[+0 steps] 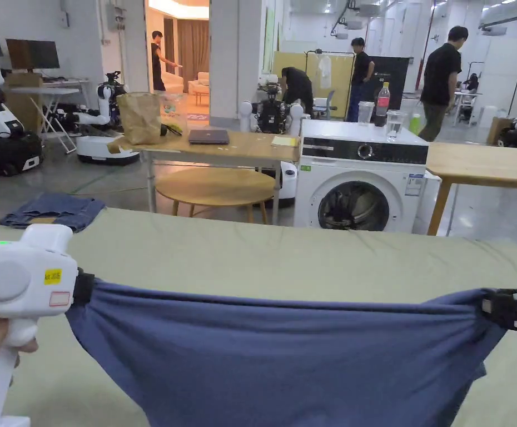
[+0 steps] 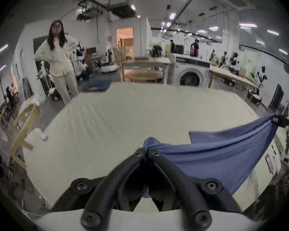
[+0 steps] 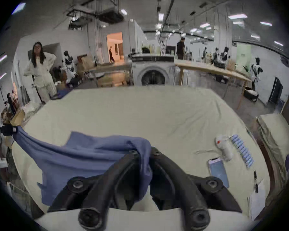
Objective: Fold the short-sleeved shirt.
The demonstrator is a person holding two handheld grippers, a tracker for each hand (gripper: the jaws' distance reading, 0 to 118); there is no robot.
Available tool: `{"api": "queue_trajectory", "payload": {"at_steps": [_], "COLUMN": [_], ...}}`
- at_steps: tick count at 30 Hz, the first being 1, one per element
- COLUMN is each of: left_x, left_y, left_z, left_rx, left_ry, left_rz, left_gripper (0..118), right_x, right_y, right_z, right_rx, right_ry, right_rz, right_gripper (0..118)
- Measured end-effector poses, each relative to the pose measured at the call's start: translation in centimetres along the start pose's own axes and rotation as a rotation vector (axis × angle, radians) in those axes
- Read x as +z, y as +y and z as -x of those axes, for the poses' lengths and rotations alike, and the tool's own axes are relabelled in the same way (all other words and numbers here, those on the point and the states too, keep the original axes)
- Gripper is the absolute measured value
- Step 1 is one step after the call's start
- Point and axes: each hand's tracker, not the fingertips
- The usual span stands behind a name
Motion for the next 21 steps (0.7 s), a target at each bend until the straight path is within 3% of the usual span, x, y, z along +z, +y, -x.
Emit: {"api": "queue_trajectory", "payload": {"at_steps": [9,21], "left_x": [3.2,-2.2], "left_y": [7.6,19.1], "left_z": [-0.8,-3.5], "left_rx": [0.005,-0.020], "left_ry": [0.019,0.109], "left_rz": [-0.126,-0.206], "left_gripper": [0,0], "right_x": [4.7,-1.3], "right_y": [6.6,18.1], "right_z": [2.4,4.6], "right_rx": [0.019,0.065], "right_ry": [-0.042,-0.152], "right_rz": [-0.120,-0.165], "right_gripper": [6,6]}}
